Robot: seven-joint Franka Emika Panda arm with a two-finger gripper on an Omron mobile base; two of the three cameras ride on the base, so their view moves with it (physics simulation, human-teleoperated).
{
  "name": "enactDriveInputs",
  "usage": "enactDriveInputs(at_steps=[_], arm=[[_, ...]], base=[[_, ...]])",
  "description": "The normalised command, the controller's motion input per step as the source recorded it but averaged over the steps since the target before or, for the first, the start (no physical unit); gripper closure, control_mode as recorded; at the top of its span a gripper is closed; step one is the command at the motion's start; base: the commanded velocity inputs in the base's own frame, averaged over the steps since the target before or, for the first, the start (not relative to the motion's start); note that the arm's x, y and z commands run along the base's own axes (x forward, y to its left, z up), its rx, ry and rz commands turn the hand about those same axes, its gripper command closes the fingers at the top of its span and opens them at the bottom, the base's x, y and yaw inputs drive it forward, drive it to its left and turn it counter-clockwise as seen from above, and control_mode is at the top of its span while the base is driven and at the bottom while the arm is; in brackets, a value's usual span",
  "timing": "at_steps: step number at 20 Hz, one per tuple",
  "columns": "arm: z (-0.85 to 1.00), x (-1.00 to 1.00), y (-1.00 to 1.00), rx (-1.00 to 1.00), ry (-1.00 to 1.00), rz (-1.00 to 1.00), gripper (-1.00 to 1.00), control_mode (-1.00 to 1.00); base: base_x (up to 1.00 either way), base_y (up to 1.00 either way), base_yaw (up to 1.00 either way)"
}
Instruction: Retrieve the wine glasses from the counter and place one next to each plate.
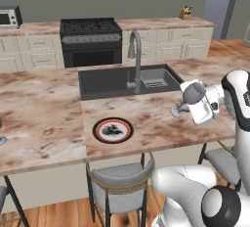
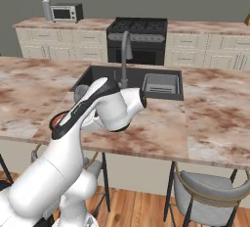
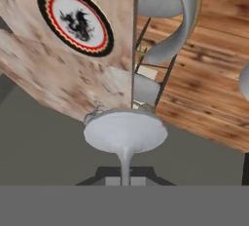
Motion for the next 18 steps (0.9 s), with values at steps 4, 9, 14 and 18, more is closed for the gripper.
enactDriveInputs(at_steps=[4,9,14,18], arm=[[-0.22,0.26,0.24,-0.18,0.01,0.00,1.00,-1.00],[-0.22,0.25,0.40,-0.09,0.15,-0.01,1.00,-1.00],[-0.24,0.21,0.15,0.01,0.15,-0.01,1.00,-1.00],[-0.21,0.23,0.00,0.00,0.04,0.00,1.00,-1.00]], base=[[0.00,0.00,0.00],[0.00,0.00,0.00],[0.00,0.00,0.00],[0.00,0.00,0.00]])
